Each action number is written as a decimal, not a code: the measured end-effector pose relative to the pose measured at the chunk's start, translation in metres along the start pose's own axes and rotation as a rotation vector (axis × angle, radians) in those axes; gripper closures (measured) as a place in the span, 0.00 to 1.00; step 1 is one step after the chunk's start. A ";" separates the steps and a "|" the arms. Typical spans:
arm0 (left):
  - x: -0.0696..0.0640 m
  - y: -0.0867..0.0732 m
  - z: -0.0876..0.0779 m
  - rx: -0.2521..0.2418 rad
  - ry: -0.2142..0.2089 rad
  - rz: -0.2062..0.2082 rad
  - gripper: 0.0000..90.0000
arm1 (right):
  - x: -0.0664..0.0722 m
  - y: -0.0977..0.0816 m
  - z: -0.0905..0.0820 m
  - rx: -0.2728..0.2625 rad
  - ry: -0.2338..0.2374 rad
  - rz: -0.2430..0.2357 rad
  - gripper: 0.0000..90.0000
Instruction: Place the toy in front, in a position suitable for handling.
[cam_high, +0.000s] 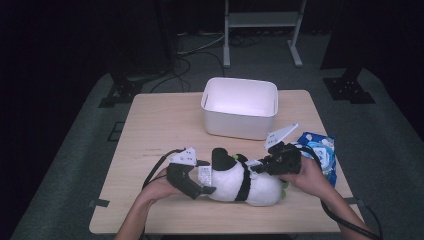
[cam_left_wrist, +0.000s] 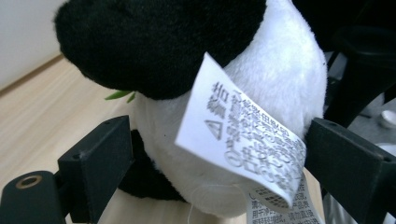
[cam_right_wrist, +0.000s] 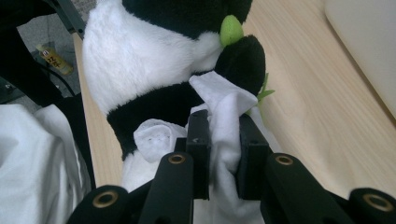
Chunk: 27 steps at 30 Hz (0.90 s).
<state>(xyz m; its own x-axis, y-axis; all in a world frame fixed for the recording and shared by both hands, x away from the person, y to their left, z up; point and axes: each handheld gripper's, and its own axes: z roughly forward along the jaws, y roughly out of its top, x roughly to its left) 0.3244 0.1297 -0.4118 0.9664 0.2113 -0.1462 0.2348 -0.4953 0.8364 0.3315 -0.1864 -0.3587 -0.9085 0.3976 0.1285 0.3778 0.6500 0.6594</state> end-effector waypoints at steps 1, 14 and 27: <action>0.001 -0.001 0.002 -0.001 -0.011 -0.003 0.08 | 0.000 -0.001 0.000 -0.001 0.003 0.004 0.87; 0.007 -0.008 0.013 -0.045 -0.074 -0.028 0.22 | 0.003 -0.001 0.000 -0.021 0.012 0.007 0.87; 0.009 0.012 -0.013 -0.049 -0.023 0.018 0.34 | 0.002 0.008 0.011 -0.061 0.066 0.012 0.87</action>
<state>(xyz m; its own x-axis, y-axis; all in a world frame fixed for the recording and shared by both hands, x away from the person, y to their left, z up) 0.3343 0.1367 -0.3957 0.9728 0.1830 -0.1420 0.2121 -0.4565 0.8641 0.3345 -0.1732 -0.3610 -0.9146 0.3601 0.1841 0.3790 0.6041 0.7010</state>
